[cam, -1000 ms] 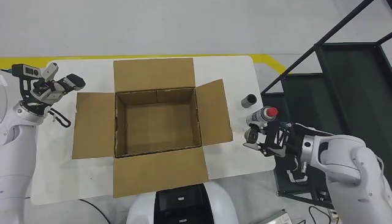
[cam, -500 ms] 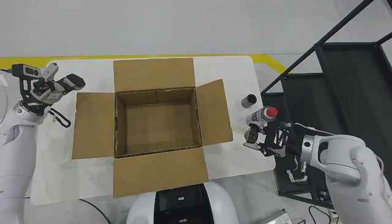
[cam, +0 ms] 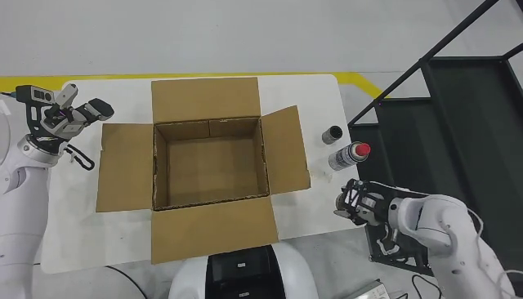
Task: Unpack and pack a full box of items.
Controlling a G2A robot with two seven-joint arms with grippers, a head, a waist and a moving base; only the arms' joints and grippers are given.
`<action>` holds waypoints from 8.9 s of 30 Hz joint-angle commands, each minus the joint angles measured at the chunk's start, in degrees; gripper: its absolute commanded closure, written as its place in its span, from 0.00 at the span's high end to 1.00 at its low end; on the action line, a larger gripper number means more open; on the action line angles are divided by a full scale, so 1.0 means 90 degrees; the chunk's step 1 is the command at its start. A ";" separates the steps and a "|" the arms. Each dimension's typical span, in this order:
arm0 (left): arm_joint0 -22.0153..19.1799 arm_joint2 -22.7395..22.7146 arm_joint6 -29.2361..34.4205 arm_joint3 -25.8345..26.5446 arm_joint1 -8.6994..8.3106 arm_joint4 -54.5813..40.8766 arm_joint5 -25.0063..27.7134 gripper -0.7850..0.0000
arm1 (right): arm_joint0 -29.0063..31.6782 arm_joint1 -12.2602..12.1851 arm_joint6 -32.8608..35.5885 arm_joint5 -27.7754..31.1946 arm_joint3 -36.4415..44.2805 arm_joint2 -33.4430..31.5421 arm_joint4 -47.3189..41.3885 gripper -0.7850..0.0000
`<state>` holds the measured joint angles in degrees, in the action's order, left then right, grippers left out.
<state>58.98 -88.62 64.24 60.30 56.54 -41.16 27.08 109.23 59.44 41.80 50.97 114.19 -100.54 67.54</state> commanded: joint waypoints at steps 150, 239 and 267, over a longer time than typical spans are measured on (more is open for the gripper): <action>0.0000 0.0000 0.0000 0.0000 0.0000 0.0000 0.0000 1.00 | -0.4307 -0.0371 0.2893 -0.1976 0.1234 0.3259 -0.1878 0.00; 0.0000 0.0000 0.0000 0.0000 0.0000 0.0000 0.0000 1.00 | -0.9328 0.3536 0.1790 -0.2969 -0.6443 0.9577 -0.1766 0.00; 0.0000 0.0000 0.0000 0.0000 0.0000 0.0000 0.0000 1.00 | -0.8389 0.3013 0.2149 -0.3330 -0.6184 0.8748 -0.1243 0.00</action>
<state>58.98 -88.62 64.24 60.30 56.54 -41.16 27.08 33.52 86.61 60.91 20.97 58.56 -21.67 56.37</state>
